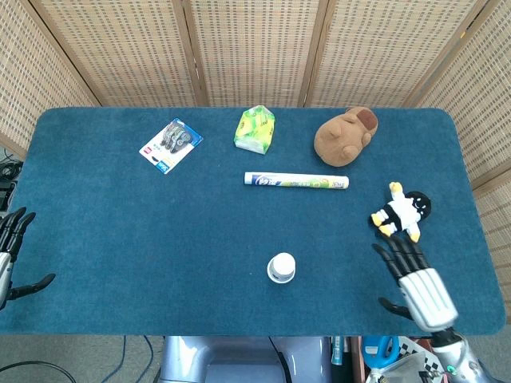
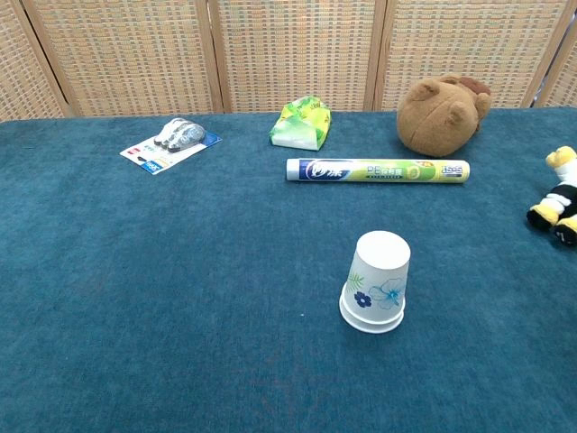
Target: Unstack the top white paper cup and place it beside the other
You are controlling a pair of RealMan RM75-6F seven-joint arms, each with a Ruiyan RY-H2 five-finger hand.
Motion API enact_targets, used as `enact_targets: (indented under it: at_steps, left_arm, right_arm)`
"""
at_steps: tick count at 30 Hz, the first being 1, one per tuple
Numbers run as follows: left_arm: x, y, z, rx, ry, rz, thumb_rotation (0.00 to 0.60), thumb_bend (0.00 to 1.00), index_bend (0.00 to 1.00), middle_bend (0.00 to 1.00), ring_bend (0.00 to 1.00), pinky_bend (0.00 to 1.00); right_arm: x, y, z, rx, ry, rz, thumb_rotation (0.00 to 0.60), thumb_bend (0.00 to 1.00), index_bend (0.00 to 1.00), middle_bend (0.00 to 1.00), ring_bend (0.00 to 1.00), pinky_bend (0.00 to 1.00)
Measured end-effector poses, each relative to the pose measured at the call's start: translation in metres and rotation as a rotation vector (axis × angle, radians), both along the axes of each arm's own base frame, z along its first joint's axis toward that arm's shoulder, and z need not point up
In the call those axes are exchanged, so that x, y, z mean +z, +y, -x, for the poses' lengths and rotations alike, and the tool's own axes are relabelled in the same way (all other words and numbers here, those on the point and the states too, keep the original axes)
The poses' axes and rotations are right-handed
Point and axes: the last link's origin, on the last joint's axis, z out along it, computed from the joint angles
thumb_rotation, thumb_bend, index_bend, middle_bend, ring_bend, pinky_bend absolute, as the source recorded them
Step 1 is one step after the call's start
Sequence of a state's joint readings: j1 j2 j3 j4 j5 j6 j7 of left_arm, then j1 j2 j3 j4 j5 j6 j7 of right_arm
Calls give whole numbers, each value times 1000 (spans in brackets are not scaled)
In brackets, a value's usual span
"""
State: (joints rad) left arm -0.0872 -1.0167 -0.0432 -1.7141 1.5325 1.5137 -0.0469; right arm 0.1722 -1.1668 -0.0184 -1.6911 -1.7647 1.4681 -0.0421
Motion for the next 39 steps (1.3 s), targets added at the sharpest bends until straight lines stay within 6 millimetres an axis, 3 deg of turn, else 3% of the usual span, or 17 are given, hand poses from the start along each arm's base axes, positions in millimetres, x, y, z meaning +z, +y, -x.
enact_targets:
  at_steps: [10, 19, 26, 39]
  left_arm:
    - [3, 6, 5, 29, -15, 9, 600, 106, 0, 0, 0, 0]
    - [5, 7, 8, 44, -22, 17, 600, 106, 0, 0, 0, 0]
    - [4, 8, 7, 45, -18, 19, 600, 106, 0, 0, 0, 0]
    - [7, 9, 8, 45, -23, 14, 600, 106, 0, 0, 0, 0]
  right_arm:
    - [-49, -61, -53, -82, -140, -343, 600, 20, 201, 0, 0, 0]
    - [-107, -91, -89, -157, -201, -436, 600, 62, 261, 0, 0, 0]
    - [-125, -99, -100, -180, -213, -451, 600, 134, 370, 0, 0, 0]
    - [-131, -107, -101, -215, -254, -445, 600, 270, 483, 0, 0, 0]
